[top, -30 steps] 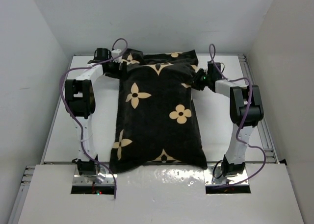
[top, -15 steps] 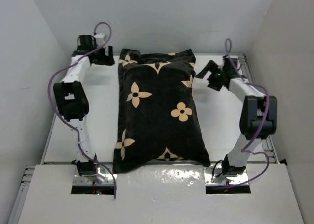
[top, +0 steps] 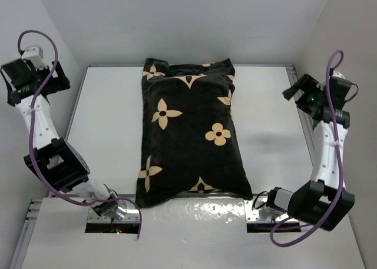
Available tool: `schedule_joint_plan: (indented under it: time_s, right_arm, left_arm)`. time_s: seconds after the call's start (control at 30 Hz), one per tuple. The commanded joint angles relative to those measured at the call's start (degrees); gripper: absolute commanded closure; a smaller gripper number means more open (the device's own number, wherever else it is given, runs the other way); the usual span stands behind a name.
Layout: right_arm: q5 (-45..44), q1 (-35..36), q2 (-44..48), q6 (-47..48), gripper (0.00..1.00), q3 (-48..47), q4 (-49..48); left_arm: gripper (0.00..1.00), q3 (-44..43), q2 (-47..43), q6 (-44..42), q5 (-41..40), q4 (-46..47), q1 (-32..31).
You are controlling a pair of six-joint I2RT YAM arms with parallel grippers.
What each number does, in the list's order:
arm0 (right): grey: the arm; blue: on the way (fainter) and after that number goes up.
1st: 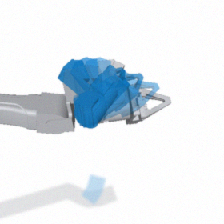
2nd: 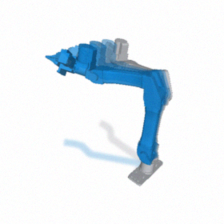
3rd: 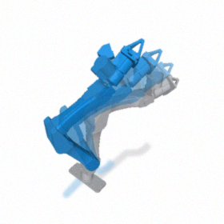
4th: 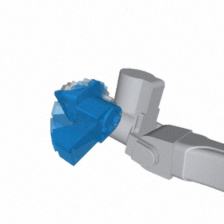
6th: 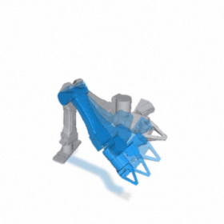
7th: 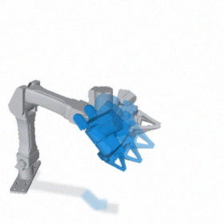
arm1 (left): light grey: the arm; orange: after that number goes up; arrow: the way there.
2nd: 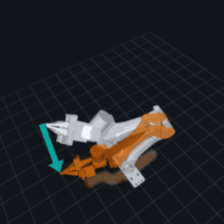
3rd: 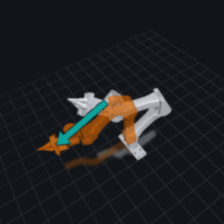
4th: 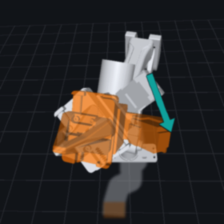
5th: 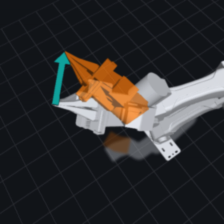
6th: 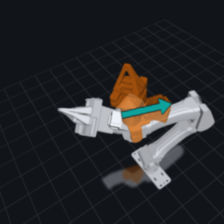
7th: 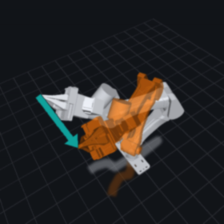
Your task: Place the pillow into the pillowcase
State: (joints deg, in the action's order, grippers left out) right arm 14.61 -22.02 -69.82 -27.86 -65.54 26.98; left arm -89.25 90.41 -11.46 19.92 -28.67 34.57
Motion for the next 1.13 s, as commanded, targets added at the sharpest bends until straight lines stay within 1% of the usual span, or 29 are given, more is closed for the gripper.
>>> schedule_joint_plan:
  time_s: [0.0, 0.07, 0.1, 0.13, 0.17, 0.3, 0.47, 0.57, 0.73, 0.83, 1.0, 1.1]
  right_arm:
    - [-1.6, -2.3, 3.3, -0.1, 0.01, 3.9, 1.7]
    - [2.3, -2.2, 4.9, -1.4, 0.01, 4.9, 0.4]
    - [3.8, -2.1, 5.1, -1.7, 0.01, 5.0, 0.4]
    - [5.2, -2.1, 5.1, -2.0, 0.01, 5.1, 0.5]
    - [7.9, -2.1, 5.2, -2.6, 0.01, 5.1, 1.0]
    - [11.0, -1.7, 5.7, -2.4, 0.01, 6.1, 3.3]
    - [11.2, -1.5, 7.5, -2.6, 0.01, 8.4, 4.0]
    - [9.3, -1.5, 8.2, -2.9, 0.01, 8.1, 4.9]
    - [0.9, -1.4, 8.8, -8.4, 0.01, 7.2, 5.0]
    - [-2.3, -1.0, 9.7, -9.4, 0.01, 7.3, 4.6]
    - [-6.1, 0.6, 11.7, -11.1, 0.01, 8.3, 2.8]
    - [-7.2, 1.0, 12.3, -10.3, 0.01, 8.5, 2.4]
  left_arm:
    - [0.13, 6.3, -3.7, 0.7, 5.0, 1.3, 2.3]
    - [0.13, 8.9, -5.4, 0.8, 6.7, 0.5, 3.3]
    - [0.09, 9.8, -6.0, 0.9, 7.3, 0.4, 3.7]
    - [0.03, 10.6, -6.6, 1.0, 7.9, 0.5, 4.0]
    - [0.03, 11.5, -7.3, 0.9, 8.6, 0.5, 4.7]
    - [0.03, 13.5, -10.5, -1.0, 9.5, -0.6, 6.2]
    - [0.02, 14.3, -12.8, -3.7, 8.6, -1.1, 6.7]
    - [0.02, 13.8, -13.2, -3.5, 8.7, -1.0, 6.7]
    - [0.02, 12.9, -13.2, -3.2, 11.4, -1.1, 6.7]
    - [0.02, 13.0, -13.2, -3.1, 11.6, -1.2, 6.7]
    - [0.02, 13.3, -13.3, -3.7, 11.5, -1.7, 6.7]
    - [0.02, 13.3, -13.4, -3.7, 11.6, -1.8, 6.7]
